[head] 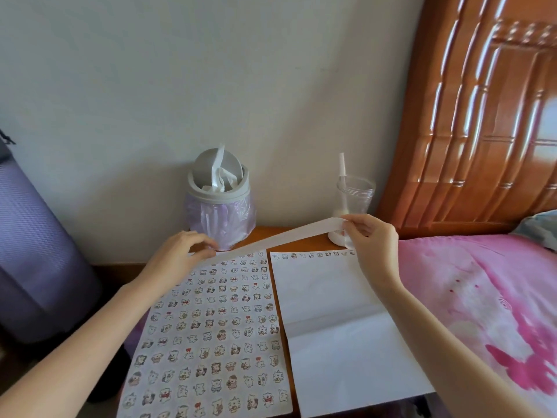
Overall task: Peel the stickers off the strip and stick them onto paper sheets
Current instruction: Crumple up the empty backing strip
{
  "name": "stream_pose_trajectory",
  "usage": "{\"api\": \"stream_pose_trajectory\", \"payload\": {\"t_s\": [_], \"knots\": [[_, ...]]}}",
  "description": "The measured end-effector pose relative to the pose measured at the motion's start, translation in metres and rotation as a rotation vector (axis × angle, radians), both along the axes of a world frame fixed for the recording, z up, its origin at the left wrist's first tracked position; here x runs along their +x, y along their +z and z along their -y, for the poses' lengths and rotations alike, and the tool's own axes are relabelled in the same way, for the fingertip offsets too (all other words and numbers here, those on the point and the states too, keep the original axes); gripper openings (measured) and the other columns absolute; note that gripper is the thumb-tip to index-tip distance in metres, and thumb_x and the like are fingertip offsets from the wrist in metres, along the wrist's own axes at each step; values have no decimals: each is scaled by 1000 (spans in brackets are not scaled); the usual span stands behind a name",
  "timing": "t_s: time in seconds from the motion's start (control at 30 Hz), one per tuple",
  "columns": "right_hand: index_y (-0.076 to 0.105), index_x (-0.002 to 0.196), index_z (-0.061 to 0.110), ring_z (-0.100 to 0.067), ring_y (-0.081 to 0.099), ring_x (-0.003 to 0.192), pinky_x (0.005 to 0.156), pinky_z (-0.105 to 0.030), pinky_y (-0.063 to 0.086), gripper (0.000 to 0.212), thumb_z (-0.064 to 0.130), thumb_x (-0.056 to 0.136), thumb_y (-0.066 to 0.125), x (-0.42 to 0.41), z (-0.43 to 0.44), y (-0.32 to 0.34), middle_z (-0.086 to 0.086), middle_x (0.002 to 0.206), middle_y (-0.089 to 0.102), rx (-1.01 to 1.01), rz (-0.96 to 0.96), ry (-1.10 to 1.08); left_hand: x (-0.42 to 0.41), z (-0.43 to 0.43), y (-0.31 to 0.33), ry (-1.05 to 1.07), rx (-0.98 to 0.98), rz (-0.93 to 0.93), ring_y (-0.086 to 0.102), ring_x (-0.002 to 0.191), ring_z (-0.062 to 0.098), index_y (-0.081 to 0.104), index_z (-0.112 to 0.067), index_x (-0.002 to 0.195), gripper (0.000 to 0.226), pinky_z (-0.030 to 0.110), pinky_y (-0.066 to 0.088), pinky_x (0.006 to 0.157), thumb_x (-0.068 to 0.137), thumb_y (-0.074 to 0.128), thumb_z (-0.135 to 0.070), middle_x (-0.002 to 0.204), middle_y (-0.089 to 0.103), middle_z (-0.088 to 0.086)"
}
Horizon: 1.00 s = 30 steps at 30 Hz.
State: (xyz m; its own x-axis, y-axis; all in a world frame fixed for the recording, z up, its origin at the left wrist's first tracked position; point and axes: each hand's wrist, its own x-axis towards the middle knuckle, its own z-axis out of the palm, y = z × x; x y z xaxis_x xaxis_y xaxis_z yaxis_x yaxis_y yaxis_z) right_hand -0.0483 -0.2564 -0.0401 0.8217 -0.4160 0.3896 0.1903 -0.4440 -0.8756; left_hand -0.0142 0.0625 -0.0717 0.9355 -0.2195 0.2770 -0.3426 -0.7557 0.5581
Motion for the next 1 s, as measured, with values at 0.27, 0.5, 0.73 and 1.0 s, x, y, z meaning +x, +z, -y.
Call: {"api": "stream_pose_trajectory", "payload": {"t_s": [0.27, 0.5, 0.73, 1.0], "knots": [[73, 97, 25, -14, 67, 81, 76, -36, 54, 19, 17, 88, 59, 4, -9, 5, 9, 78, 71, -51, -5, -113, -8, 12, 7, -48, -76, -145, 63, 93, 1, 66, -37, 95, 13, 22, 47, 84, 82, 65, -38, 95, 69, -17], [74, 95, 27, -4, 58, 57, 62, -31, 49, 14, 32, 87, 65, 2, -61, -3, 11, 63, 66, -182, 18, 99, -5, 67, 50, -58, -170, 106, 66, 73, 2, 72, -21, 93, 14, 19, 55, 72, 81, 70, -27, 81, 72, -9], [70, 92, 5, 6, 64, 86, 78, -16, 50, 14, 17, 87, 67, 11, -82, 4, 6, 109, 66, 280, 24, 444, -4, 91, 60, -165, -237, 66, 68, 81, 4, 72, -19, 101, 18, 18, 53, 77, 86, 65, -24, 89, 74, -4], [65, 92, 17, -17, 57, 76, 68, -24, 48, 23, 0, 77, 70, 29, -77, -12, 1, 82, 64, 271, 19, 238, -12, 78, 37, -87, -452, -209, 63, 92, -5, 51, -29, 112, 40, 15, 45, 82, 78, 73, -27, 98, 69, -13]]}}
